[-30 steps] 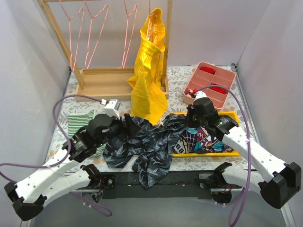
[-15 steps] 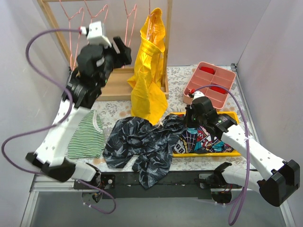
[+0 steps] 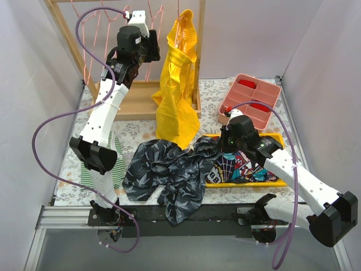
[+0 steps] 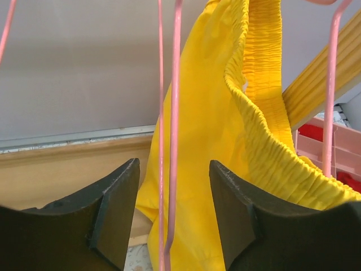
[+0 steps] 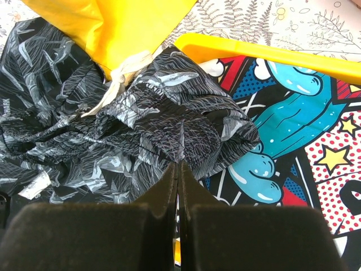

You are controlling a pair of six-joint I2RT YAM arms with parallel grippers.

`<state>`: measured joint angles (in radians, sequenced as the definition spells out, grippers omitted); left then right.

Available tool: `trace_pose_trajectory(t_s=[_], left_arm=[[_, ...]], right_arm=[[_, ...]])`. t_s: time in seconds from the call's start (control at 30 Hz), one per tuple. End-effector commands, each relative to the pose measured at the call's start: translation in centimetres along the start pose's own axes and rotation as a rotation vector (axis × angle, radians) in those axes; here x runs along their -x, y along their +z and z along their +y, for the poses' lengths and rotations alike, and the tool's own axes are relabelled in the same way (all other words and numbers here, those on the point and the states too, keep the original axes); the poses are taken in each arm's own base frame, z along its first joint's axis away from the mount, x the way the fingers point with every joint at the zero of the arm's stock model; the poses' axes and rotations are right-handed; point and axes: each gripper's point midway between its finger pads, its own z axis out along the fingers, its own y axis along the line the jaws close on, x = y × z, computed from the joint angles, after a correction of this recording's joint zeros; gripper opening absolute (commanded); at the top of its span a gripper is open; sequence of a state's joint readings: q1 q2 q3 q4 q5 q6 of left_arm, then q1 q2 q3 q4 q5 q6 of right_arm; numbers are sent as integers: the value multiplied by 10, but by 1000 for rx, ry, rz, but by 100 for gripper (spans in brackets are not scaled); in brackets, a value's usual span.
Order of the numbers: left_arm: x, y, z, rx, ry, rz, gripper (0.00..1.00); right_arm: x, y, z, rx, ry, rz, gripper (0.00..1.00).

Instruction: Place the shorts on the hanger

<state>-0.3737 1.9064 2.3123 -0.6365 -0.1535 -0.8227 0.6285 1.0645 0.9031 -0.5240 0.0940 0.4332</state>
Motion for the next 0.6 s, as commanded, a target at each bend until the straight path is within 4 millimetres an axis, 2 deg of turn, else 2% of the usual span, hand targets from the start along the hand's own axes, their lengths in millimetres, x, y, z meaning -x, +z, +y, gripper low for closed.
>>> trace_pose_trajectory(t_s=[0.0,0.17,0.3,0.57], left_arm=[[19,-11,7,9,49,-46,50],[12,-3,9,9,73,-38,42],[0,4,6,-7,77,-7,36],[-18,12,9,4,84,31,35]], right_arm=[[13,-9,10,53,-13,-51,1],[11,-8,12,64,-11,-48,1],[11,-8,11,64,-13,-48,1],[9,-8,10,63,-16,-47,1]])
